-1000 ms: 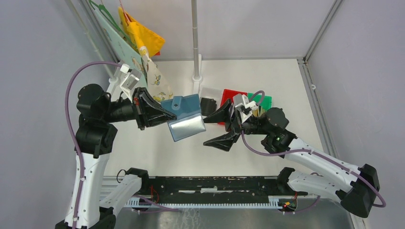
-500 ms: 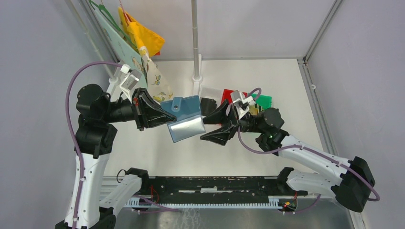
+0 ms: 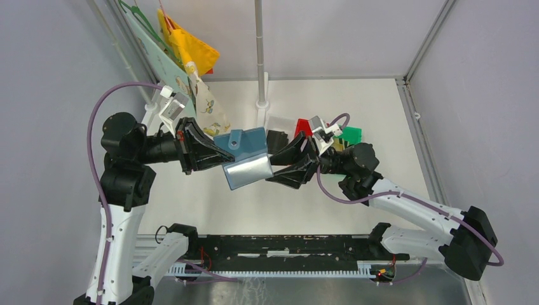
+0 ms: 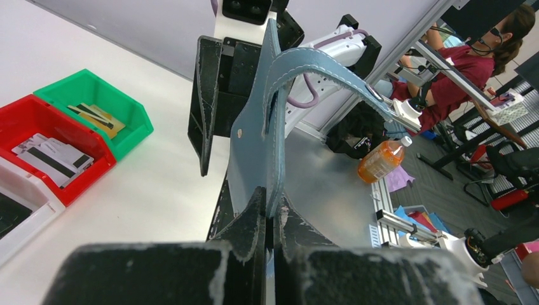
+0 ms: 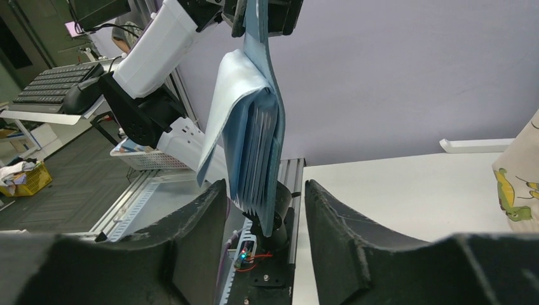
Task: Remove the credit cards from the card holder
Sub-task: Remove the credit card from the card holder.
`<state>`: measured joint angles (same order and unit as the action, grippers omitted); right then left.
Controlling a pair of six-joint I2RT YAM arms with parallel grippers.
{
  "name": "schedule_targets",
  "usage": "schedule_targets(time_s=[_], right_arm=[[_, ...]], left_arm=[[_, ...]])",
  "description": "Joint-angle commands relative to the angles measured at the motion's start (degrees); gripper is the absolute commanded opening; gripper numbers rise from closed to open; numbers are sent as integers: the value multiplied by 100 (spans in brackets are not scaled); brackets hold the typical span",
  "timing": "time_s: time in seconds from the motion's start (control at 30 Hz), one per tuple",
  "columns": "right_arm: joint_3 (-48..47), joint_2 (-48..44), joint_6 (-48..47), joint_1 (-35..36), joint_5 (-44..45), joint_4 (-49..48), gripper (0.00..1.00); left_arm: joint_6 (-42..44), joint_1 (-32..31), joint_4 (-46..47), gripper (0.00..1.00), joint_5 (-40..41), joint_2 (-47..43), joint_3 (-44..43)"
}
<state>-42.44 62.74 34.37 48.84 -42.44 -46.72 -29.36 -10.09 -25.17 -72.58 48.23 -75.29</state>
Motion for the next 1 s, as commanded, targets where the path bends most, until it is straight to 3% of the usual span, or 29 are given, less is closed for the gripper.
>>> schedule_targets(time_s=[0.0, 0.1, 0.33, 0.97], right_arm=[[-351, 58, 84, -24, -22, -347, 51], [-395, 83, -52, -23, -26, -191, 48], [-242, -37, -143, -19, -186, -143, 59], [-163, -54, -168, -22, -188, -180, 60]], left_arm=[[-313, -13, 267, 2, -130, -61, -178], [-331, -14, 271, 2, -117, -67, -212], [-357, -10, 267, 2, -117, -65, -261], [-412, -16, 265, 2, -57, -74, -352]])
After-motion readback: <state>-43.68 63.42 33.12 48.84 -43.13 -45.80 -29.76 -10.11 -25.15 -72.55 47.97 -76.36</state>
